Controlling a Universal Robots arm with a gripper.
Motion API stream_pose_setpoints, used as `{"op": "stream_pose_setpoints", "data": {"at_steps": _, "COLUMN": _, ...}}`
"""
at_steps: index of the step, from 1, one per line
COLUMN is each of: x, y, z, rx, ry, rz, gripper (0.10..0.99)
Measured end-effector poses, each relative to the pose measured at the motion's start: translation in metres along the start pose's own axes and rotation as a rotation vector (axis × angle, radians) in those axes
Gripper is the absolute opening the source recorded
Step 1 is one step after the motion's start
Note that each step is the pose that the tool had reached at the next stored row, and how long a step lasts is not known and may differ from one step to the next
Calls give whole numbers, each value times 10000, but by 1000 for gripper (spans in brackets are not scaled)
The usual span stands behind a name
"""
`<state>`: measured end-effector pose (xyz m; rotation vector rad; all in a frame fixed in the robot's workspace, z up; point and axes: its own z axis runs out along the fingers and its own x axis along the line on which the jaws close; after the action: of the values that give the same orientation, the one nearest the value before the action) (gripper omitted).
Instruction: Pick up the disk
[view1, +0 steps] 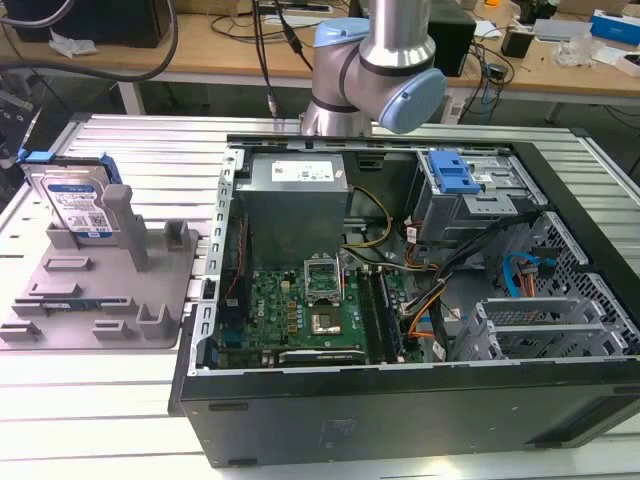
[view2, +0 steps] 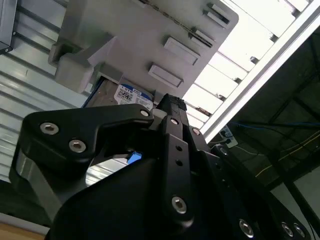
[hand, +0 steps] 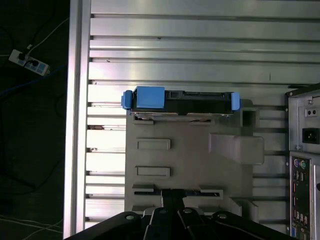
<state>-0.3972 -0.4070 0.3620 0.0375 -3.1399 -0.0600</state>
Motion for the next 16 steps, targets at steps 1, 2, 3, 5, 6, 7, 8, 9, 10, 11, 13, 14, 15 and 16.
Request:
{"op": "stream_pose_setpoints", "data": {"at_steps": 1, "x": 1, "y": 0, "z": 0, "rx": 1, "ry": 6, "rz": -129, "gripper": 106}}
{"op": "stream_pose_setpoints", "data": {"at_steps": 2, "x": 1, "y": 0, "z": 1, "rx": 0, "ry": 18, "rz": -480, "gripper": 106}}
{"op": "stream_pose_setpoints", "data": {"at_steps": 3, "x": 1, "y": 0, "z": 1, "rx": 0, "ry": 25, "rz": -658, "gripper": 106}}
{"op": "stream_pose_setpoints", "data": {"at_steps": 5, "x": 0, "y": 0, "z": 1, "rx": 1, "ry": 42, "rz": -1085, "gripper": 106}}
{"op": "stream_pose_setpoints", "data": {"at_steps": 6, "x": 0, "y": 0, "z": 2, "rx": 1, "ry": 49, "rz": -1297, "gripper": 106}}
{"op": "stream_pose_setpoints", "data": {"at_steps": 7, "x": 1, "y": 0, "z": 2, "rx": 1, "ry": 61, "rz": -1596, "gripper": 106}}
{"op": "stream_pose_setpoints", "data": {"at_steps": 8, "x": 1, "y": 0, "z": 2, "rx": 1, "ry": 78, "rz": -2038, "gripper": 106}}
{"op": "stream_pose_setpoints", "data": {"at_steps": 9, "x": 0, "y": 0, "z": 2, "rx": 1, "ry": 103, "rz": -2682, "gripper": 106}}
{"op": "stream_pose_setpoints", "data": {"at_steps": 10, "x": 0, "y": 0, "z": 2, "rx": 2, "ry": 122, "rz": -3165, "gripper": 106}}
{"op": "stream_pose_setpoints", "data": {"at_steps": 11, "x": 0, "y": 0, "z": 3, "rx": 2, "ry": 136, "rz": -3530, "gripper": 106}}
{"op": "stream_pose_setpoints", "data": {"at_steps": 13, "x": 1, "y": 0, "z": 3, "rx": 2, "ry": 156, "rz": -4085, "gripper": 106}}
{"op": "stream_pose_setpoints", "data": {"at_steps": 14, "x": 0, "y": 0, "z": 3, "rx": 2, "ry": 171, "rz": -4461, "gripper": 106}}
{"op": "stream_pose_setpoints", "data": {"at_steps": 15, "x": 0, "y": 0, "z": 3, "rx": 2, "ry": 183, "rz": -4766, "gripper": 106}}
{"op": "stream_pose_setpoints", "data": {"at_steps": 16, "x": 1, "y": 0, "z": 4, "rx": 2, "ry": 200, "rz": -5213, "gripper": 106}}
